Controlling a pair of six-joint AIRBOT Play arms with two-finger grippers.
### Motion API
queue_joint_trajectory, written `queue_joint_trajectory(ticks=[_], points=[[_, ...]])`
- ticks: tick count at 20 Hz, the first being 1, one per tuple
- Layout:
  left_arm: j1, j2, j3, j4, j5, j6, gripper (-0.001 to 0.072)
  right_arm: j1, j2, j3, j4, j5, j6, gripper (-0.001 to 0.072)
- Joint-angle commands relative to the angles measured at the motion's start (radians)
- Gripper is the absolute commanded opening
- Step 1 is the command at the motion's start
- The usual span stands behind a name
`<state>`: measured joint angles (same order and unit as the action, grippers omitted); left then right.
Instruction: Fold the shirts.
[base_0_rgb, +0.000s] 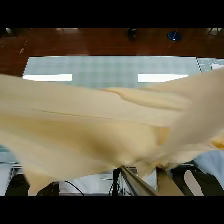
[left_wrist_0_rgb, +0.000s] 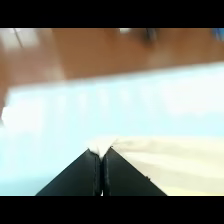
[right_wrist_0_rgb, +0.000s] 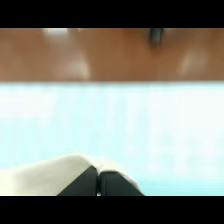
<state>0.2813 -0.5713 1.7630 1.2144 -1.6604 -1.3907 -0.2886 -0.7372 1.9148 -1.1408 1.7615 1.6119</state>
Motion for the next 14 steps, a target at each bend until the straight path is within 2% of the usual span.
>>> queue_joint_trajectory(ticks=[1,3,6,10,14], points=[[0.0,0.003,-0.306,-0.087,-0.002,-0.032,0.0021,0.002,-0.021,-0.25,-0.043,0.066,-0.044,0.002],[-0.004,-0.009,-0.485,-0.089,0.17,-0.015,0.002,0.002,-0.048,-0.415,-0.112,-0.055,-0.076,0.002],[-0.004,-0.118,-0.637,-0.098,0.37,0.06,0.002,0.01,-0.165,-0.489,-0.113,-0.285,-0.081,0.0021],[-0.004,-0.366,-0.647,-0.171,0.603,0.155,0.0021,0.104,-0.373,-0.489,-0.066,-0.557,-0.116,0.002],[-0.004,-0.555,-0.647,-0.273,0.731,0.225,0.0021,0.178,-0.55,-0.489,-0.073,-0.776,-0.133,0.0021]])
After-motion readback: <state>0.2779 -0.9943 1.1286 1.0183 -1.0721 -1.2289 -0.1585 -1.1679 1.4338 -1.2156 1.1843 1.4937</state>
